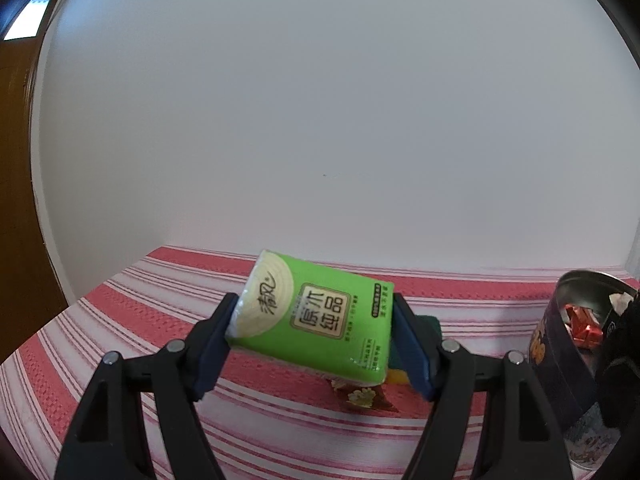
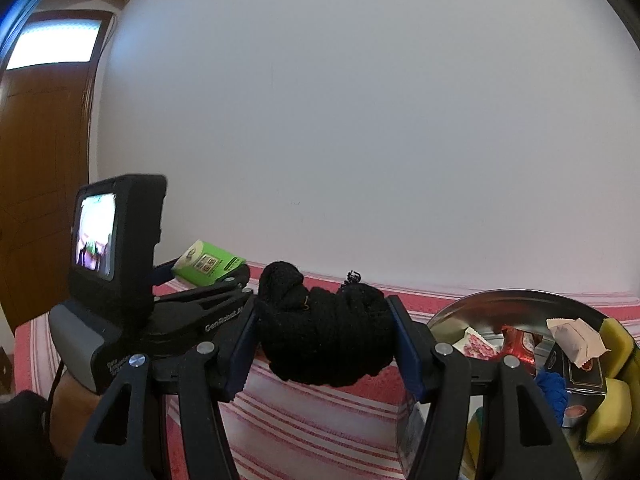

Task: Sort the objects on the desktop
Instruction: 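Carry the tissue pack and black fluffy item over the tin bowl with both grippers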

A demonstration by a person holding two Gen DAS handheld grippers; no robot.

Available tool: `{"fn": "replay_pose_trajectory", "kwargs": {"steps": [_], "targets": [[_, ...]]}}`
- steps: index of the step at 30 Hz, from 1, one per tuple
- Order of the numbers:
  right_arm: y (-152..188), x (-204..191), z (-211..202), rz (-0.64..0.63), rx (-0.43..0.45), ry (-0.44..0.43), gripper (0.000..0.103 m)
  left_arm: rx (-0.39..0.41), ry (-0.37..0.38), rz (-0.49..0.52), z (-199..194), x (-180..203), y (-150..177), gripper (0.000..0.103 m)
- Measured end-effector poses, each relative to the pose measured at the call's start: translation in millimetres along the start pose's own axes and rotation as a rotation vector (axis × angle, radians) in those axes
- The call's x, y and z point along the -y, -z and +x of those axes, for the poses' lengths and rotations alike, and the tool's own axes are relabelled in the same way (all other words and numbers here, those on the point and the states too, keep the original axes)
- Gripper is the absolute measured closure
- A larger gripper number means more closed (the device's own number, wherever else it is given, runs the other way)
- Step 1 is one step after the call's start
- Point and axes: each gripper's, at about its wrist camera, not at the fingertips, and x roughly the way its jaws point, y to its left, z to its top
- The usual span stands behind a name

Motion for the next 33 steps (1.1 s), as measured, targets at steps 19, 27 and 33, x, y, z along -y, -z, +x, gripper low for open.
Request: {"fn": "replay_pose_trajectory", "kwargs": {"steps": [19,27,33], "targets": [[8,-1,-29,-0.113,0.056,0.026,0.04,-0.003,0.069,-0.019,-12,7,1,0.029],[9,11,-46,-0.124,0.107,0.065,0.04,0.032,0.108,0.001,-21,19,3,0.029],[1,21,-59,-0.088,0.164,0.14,0.04,0.06,0.135,-0.021,-35,27,3,0.029]]}}
